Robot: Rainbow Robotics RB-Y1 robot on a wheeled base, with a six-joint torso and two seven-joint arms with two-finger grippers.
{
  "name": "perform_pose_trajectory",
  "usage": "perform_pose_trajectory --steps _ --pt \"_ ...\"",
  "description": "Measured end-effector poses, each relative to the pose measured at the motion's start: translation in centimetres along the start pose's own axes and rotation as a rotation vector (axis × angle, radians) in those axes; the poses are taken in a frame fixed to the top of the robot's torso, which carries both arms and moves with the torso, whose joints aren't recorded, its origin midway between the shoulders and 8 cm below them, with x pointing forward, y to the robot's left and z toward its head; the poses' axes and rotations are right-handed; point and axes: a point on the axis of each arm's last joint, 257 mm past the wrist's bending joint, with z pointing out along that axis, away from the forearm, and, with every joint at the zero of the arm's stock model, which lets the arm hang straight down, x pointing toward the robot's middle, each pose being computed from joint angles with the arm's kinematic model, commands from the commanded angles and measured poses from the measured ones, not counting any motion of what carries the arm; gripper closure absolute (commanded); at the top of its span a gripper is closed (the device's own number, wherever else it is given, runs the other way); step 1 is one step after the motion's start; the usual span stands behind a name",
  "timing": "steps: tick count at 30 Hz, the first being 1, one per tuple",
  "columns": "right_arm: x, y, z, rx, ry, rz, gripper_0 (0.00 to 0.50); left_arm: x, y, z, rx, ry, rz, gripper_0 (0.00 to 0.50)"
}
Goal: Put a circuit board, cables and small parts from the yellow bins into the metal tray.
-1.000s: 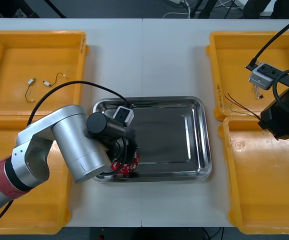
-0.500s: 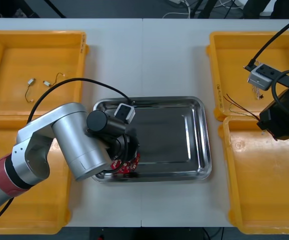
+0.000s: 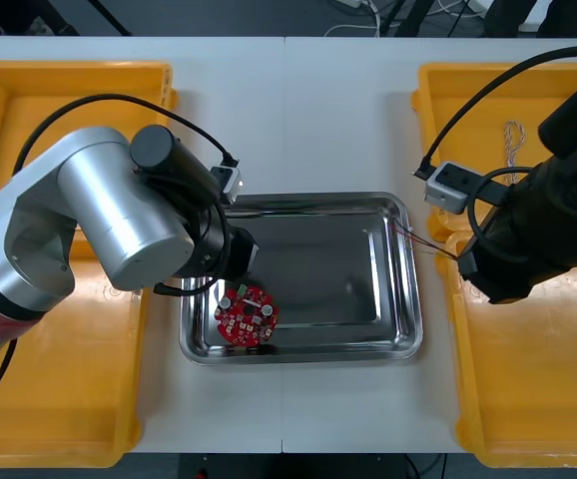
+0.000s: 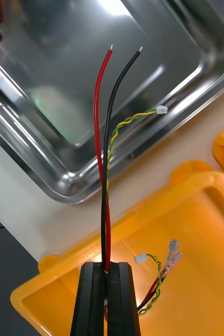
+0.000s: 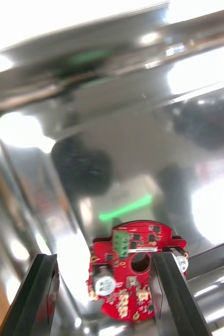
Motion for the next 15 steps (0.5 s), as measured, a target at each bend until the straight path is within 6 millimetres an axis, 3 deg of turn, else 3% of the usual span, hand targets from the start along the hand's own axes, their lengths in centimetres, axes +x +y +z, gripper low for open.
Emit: perform_pose_trajectory --steps 15 --pt "-4.6 4.9 3.9 0.021 -0.020 -0.168 0.500 -3.3 6.3 -6.2 -0.030 0.006 -0.110 0.000"
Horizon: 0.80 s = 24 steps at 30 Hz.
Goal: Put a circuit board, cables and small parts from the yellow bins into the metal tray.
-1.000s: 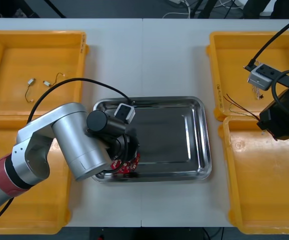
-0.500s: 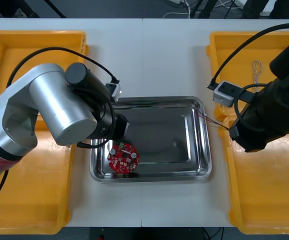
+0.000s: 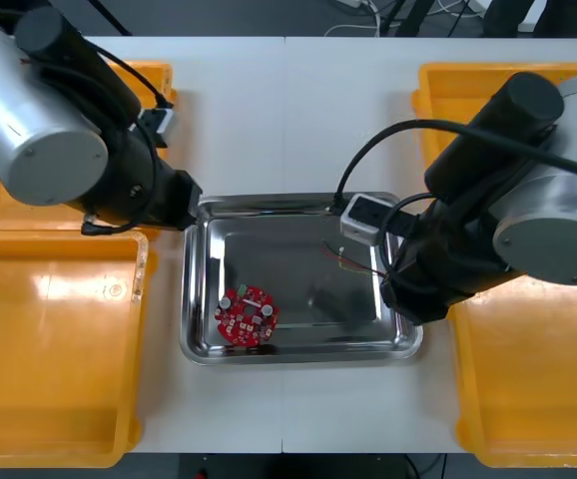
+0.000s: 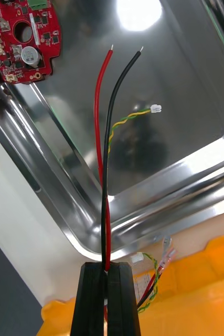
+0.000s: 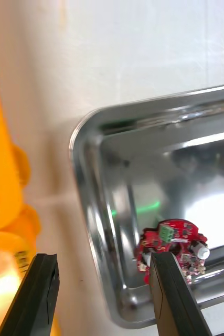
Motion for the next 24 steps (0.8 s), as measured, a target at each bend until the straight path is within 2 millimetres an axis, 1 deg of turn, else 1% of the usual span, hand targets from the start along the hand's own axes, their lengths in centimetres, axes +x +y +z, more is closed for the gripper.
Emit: perform_pose_trajectory --steps 3,7,13,16,20,24 --pt "-0.4 0.6 0.8 0.017 0.005 -0.034 0.500 -0.5 1.4 -0.9 -0.007 -0.003 0.014 0.000" --pt "-0.7 1.1 2.0 0.041 0.009 -0.102 0.500 -1.2 3.7 -1.5 -0.029 0.000 0.083 0.000" --pt "-0.4 1.8 3.7 0.074 0.029 -0.156 0.500 -1.9 7.4 -1.4 -0.052 0.029 0.169 0.000" --pt "-0.3 2.2 4.3 0.085 0.035 -0.180 0.500 -2.1 9.0 -1.2 -0.069 0.047 0.150 0.000" --pt "-0.6 2.9 5.3 0.085 0.022 -0.205 0.500 -2.1 10.9 -1.0 -0.089 0.067 0.108 0.000" --pt "-0.5 3.0 6.4 0.087 0.028 -0.208 0.500 -2.3 12.6 -0.8 -0.101 0.086 0.140 0.000"
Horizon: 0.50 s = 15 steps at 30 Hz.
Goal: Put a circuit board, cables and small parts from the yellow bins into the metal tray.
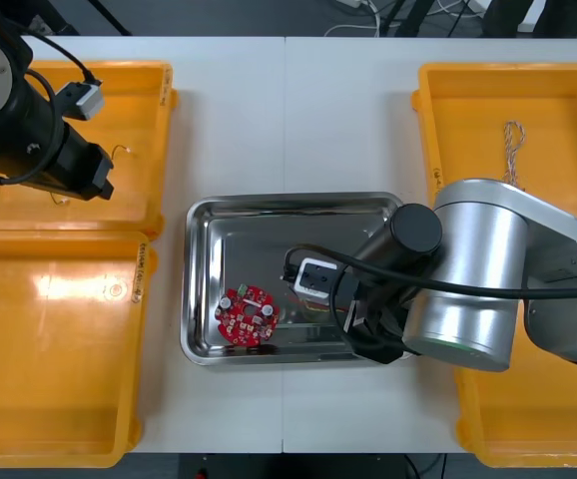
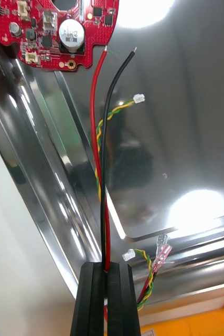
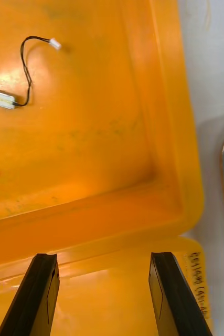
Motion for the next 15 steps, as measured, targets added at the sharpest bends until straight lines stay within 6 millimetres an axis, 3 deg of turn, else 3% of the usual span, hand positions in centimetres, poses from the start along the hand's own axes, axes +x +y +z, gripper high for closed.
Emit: perform_pose_trajectory --steps 8,15 --pt "1.1 -0.8 1.6 0.012 0.039 -0.013 0.500 -1.1 2.9 0.8 -0.017 0.004 0.230 0.000" --pt "1.3 -1.7 3.1 0.012 0.036 -0.003 0.500 -2.1 5.2 1.4 -0.042 -0.007 0.180 0.000"
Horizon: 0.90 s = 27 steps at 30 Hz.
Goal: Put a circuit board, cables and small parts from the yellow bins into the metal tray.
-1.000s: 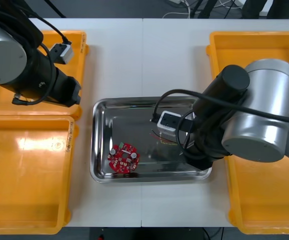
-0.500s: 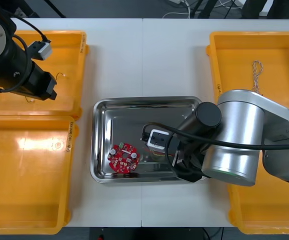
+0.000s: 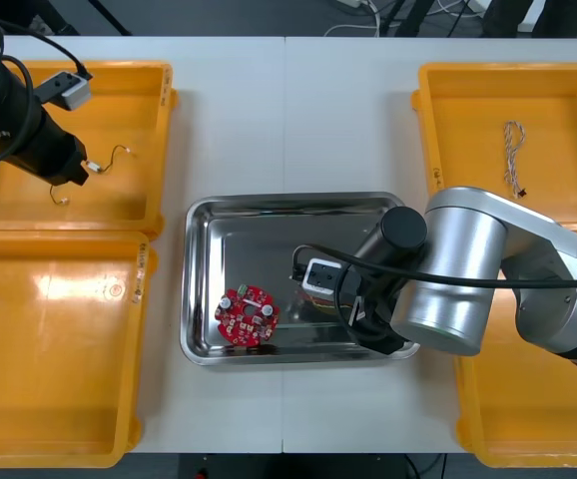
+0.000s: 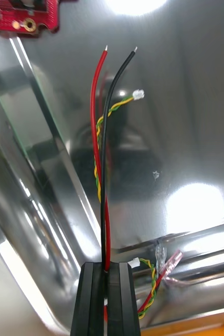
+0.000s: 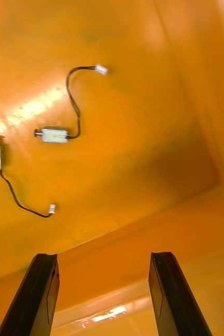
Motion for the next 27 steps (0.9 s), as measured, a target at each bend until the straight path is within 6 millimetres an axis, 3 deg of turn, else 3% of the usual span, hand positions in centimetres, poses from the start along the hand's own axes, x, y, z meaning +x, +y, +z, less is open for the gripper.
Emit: perform_pose_trajectory --steps 6,13,17,18,19,20,21,24,27 --pt "0.5 -0.3 1.2 -0.004 0.015 0.012 0.500 -0.3 1.8 1.1 -0.018 -0.023 -0.024 0.000" --pt "0.9 -0.1 2.2 0.022 0.031 -0.016 0.500 -0.7 3.5 2.2 -0.035 -0.056 0.128 0.000" --pt "1.1 0.2 2.6 0.034 0.040 -0.036 0.500 -1.3 4.4 2.7 -0.051 -0.090 0.126 0.000" --pt "1.1 0.3 2.6 0.035 0.040 -0.038 0.433 -1.5 4.8 2.8 -0.056 -0.100 0.118 0.000" --pt "1.0 0.2 2.6 0.037 0.040 -0.039 0.282 -1.7 5.1 3.0 -0.061 -0.112 0.108 0.000" --pt "1.0 0.2 2.6 0.041 0.040 -0.039 0.188 -1.8 5.5 3.2 -0.066 -0.120 0.098 0.000" --pt "1.0 0.1 2.6 0.046 0.040 -0.040 0.132 -1.7 5.8 3.4 -0.069 -0.125 0.088 0.000" --pt "0.9 -0.3 2.6 0.061 0.040 -0.041 0.004 -1.6 6.7 3.9 -0.079 -0.134 0.065 0.000" --pt "0.9 -0.5 2.6 0.069 0.039 -0.041 0.000 -1.6 7.4 4.3 -0.092 -0.145 0.064 0.000"
